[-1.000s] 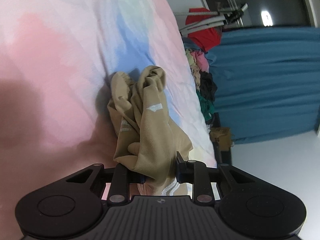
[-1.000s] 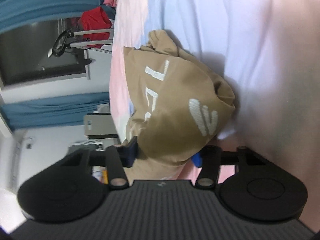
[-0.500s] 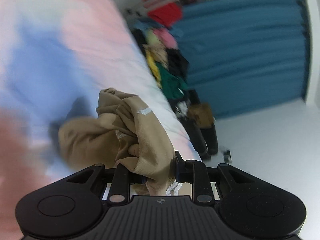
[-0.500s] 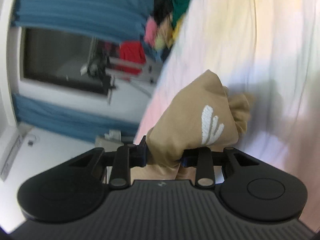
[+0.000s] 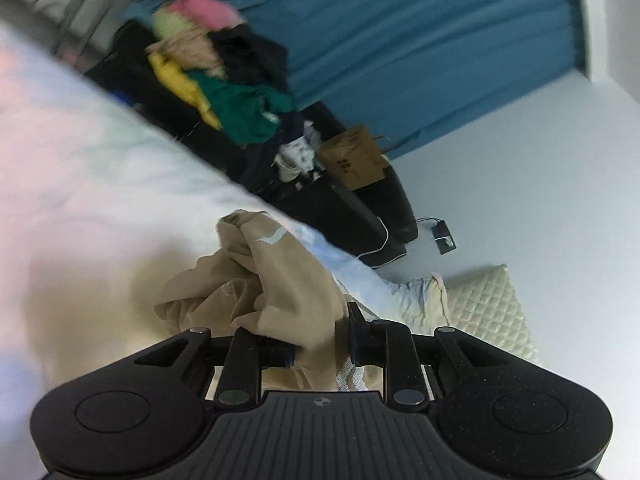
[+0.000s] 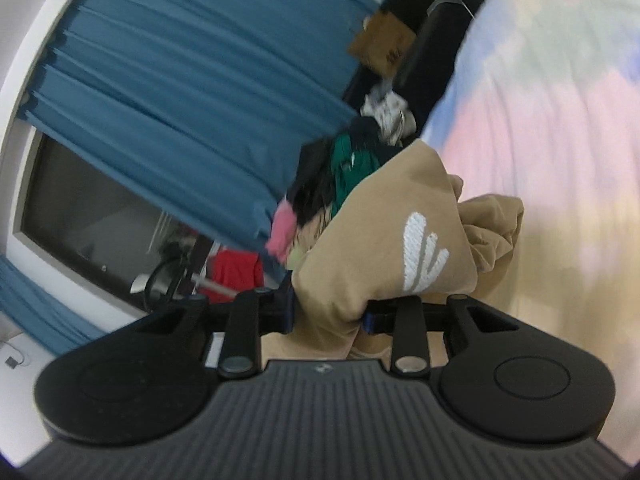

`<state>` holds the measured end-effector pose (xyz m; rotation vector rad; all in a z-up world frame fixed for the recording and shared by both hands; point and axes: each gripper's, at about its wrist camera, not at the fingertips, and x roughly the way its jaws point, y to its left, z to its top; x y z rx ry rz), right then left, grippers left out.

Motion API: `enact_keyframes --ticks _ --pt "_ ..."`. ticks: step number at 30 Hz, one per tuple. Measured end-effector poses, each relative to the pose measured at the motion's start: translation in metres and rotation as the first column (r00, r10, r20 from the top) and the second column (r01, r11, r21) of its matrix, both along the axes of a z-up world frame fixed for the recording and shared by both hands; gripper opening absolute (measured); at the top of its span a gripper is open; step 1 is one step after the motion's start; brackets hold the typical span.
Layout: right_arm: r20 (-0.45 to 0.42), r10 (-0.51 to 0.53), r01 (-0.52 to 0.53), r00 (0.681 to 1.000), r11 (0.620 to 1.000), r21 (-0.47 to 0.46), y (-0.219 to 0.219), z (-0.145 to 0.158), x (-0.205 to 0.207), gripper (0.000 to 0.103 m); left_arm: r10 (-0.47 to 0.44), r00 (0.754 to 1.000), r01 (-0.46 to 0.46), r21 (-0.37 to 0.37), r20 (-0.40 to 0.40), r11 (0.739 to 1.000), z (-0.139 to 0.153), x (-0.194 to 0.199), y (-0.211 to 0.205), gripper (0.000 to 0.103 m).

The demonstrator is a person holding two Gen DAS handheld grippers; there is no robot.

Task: Fold clothes

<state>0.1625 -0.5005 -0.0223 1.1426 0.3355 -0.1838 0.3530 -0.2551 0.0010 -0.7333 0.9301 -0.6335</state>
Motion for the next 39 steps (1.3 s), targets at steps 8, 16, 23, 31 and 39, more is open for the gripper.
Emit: enact_keyframes --ticks 8,16,23,31,39 --pt "-0.056 -0.006 0.006 0.998 1.0 0.011 -0.008 -0.079 0.004 0.034 -0.076 0.997 0.072 0.116 0.029 0.991 -0.065 0.027 -0.038 0.025" --pt "-0.132 0.013 -0.005 0.991 0.998 0.062 0.006 -0.144 -0.025 0.034 -0.154 0.988 0.151 0.26 -0.008 0.954 -0.154 -0.019 -0.002 0.033" --pt "-0.238 0.034 -0.011 0.971 0.995 0.094 0.018 -0.144 -0.04 0.038 -0.212 0.973 0.154 0.435 0.088 0.887 -0.139 -0.039 -0.009 0.055" --pt "-0.307 0.082 -0.122 0.948 0.986 -0.114 0.043 -0.053 -0.085 0.038 -0.235 0.944 0.09 0.506 0.231 0.858 -0.045 -0.1 0.012 0.076" --pt "-0.164 0.09 -0.148 0.982 0.912 -0.384 0.082 0.052 -0.135 0.051 -0.24 0.861 -0.024 0.506 0.449 0.862 0.06 -0.188 0.051 0.089"
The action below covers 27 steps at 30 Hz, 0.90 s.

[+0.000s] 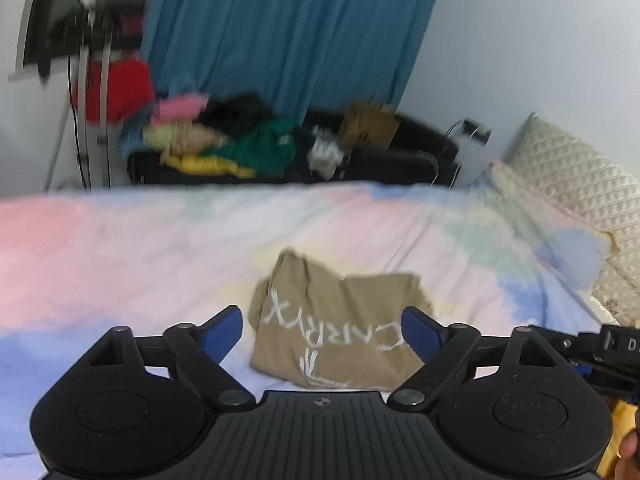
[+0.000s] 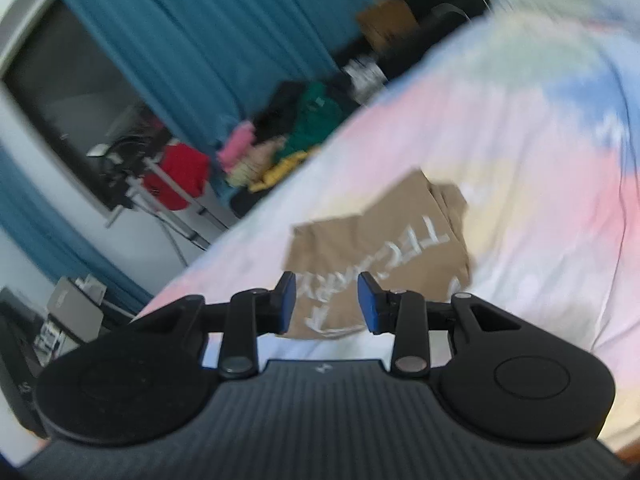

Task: Fold clothes

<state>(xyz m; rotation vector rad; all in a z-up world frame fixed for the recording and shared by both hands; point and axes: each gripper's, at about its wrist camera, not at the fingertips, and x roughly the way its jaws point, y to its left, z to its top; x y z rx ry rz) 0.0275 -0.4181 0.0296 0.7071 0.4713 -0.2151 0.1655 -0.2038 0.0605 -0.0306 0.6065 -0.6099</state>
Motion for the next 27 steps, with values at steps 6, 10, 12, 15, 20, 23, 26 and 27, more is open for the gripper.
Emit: enact_keyframes --ticks 6,10,12,15,20,23,26,27 --pt "0.121 0.021 -0.004 0.992 0.99 -0.138 0.034 0.049 -0.042 0.094 0.012 0.99 -0.006 -0.041 0.14 0.999 0.051 -0.06 0.03 0.103" --pt "0.149 0.02 0.013 0.989 0.977 -0.214 0.053 0.062 -0.063 0.094 0.019 0.98 -0.009 -0.051 0.201 0.999 0.071 -0.091 0.048 0.103" --pt "0.151 0.028 0.014 0.988 0.964 -0.266 0.063 0.064 -0.07 0.094 0.024 0.975 -0.013 -0.048 0.222 0.999 0.073 -0.103 0.055 0.103" --pt "0.153 0.048 0.012 0.987 0.929 -0.369 0.083 0.062 -0.078 0.094 0.021 0.972 -0.009 -0.051 0.236 0.999 0.071 -0.119 0.067 0.103" --pt "0.169 0.058 0.029 0.984 0.883 -0.469 0.109 0.049 -0.091 0.094 0.016 0.968 -0.004 -0.049 0.249 0.999 0.059 -0.144 0.081 0.103" --pt "0.15 0.051 0.032 0.987 0.865 -0.501 0.119 0.038 -0.093 0.094 0.03 0.962 -0.023 -0.027 0.27 0.999 0.044 -0.154 0.085 0.102" --pt "0.151 0.031 0.052 0.988 0.856 -0.514 0.125 0.025 -0.094 0.094 0.037 0.963 -0.034 -0.015 0.269 0.999 0.03 -0.158 0.091 0.098" --pt "0.147 0.025 0.056 0.989 0.853 -0.52 0.127 0.021 -0.093 0.094 0.039 0.961 -0.04 -0.002 0.273 0.999 0.026 -0.159 0.092 0.098"
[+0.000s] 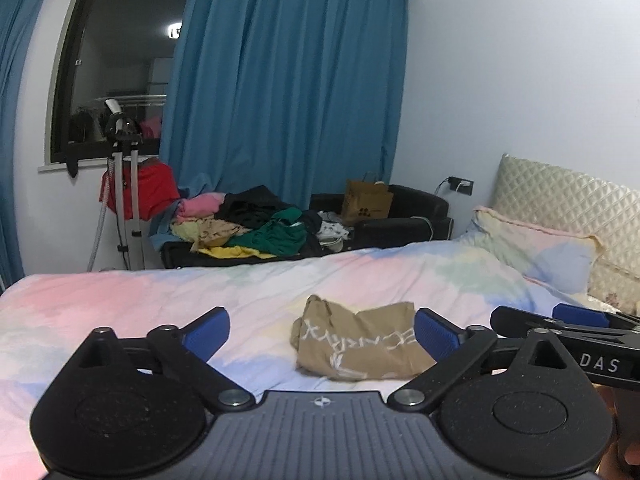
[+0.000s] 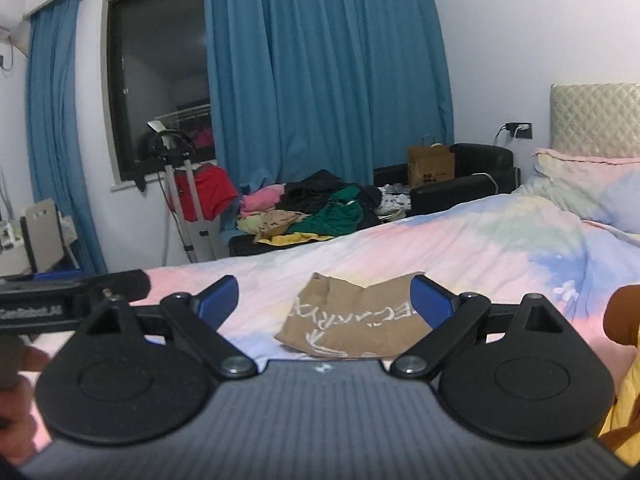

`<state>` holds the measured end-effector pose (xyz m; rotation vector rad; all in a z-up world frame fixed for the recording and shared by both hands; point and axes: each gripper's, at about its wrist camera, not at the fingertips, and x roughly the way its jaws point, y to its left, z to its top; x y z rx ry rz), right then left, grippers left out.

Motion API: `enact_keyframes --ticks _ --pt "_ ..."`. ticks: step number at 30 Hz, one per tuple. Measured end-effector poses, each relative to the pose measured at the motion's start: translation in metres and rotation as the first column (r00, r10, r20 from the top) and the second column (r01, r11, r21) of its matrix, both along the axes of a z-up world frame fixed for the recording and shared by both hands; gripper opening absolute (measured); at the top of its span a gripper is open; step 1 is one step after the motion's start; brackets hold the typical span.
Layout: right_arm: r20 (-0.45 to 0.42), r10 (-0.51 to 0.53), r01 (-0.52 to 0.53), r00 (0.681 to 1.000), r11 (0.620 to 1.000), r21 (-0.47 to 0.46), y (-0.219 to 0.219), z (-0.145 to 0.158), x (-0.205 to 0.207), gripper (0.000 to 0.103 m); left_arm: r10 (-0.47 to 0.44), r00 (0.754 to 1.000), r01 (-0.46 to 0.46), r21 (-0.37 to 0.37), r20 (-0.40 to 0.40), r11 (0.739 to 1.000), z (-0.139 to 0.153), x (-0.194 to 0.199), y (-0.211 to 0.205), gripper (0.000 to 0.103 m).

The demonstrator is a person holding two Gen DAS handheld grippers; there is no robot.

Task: Fold clothes

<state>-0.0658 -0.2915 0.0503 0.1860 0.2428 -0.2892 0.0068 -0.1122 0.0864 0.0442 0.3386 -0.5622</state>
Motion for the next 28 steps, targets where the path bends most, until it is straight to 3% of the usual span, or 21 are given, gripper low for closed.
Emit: enact_keyframes --ticks 4,15,23,28 --pt "-0.013 -0.013 0.013 1.0 1.0 -0.025 0.007 -0.02 0.007 0.094 0.007 1.0 -0.008 0.041 0.015 0.999 -0.013 -0.003 0.001 0.098" --pt "-0.086 -0.043 0.04 0.995 0.999 -0.036 0.012 -0.071 0.02 0.094 0.045 0.999 -0.045 0.03 -0.011 0.999 -0.041 0.002 0.005 0.103" --pt "-0.065 -0.051 0.047 0.997 0.997 -0.063 0.017 -0.077 0.019 0.094 0.071 0.997 -0.069 0.035 -0.037 0.997 -0.057 0.008 0.005 0.103" --pt "-0.061 -0.058 0.054 0.996 0.996 -0.064 0.017 -0.077 0.019 0.094 0.093 0.996 -0.092 0.031 -0.014 0.995 -0.059 0.006 0.006 0.103"
